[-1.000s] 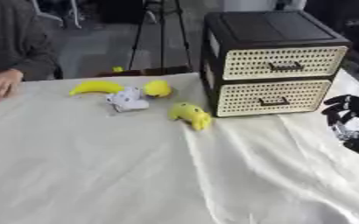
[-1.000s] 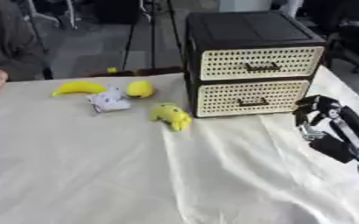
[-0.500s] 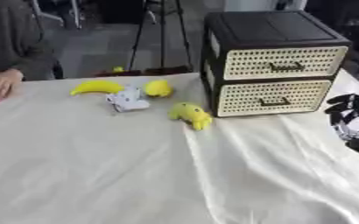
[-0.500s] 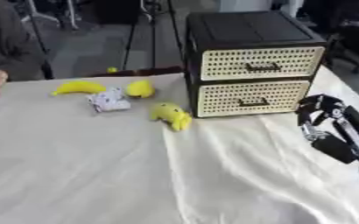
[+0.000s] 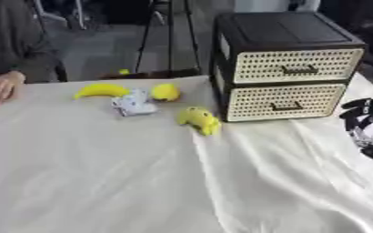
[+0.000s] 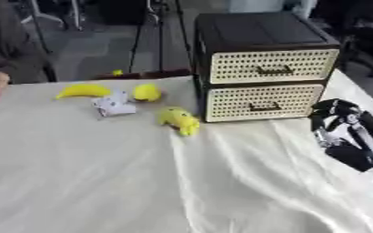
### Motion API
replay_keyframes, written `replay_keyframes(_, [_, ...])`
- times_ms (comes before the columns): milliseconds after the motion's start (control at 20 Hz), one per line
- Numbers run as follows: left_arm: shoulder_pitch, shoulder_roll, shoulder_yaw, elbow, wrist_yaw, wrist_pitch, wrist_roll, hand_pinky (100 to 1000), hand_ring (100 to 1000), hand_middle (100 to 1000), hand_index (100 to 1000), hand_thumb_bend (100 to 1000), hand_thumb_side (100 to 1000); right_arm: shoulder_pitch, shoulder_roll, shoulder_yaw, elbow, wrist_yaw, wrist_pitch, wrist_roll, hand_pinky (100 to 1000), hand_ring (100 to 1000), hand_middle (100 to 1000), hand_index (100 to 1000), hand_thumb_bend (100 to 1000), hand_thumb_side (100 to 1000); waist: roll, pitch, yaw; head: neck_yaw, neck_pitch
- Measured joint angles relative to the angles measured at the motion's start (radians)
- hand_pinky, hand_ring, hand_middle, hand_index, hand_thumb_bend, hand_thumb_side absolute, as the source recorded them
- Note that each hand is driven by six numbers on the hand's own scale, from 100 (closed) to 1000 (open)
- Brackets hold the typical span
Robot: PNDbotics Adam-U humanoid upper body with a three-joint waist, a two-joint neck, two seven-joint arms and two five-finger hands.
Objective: Pick up objects from table and place into drawer.
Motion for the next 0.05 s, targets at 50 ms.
replay_keyframes(50, [0.000,0.000,0.001,0.000,0.000,0.000,0.000,633,488,581,715,496,845,0.000,0.000,0.000,0.000,0.000,0.000,0.000,508,682,748,688,100,788,0.000,0.000,0.000,0.001,0.000])
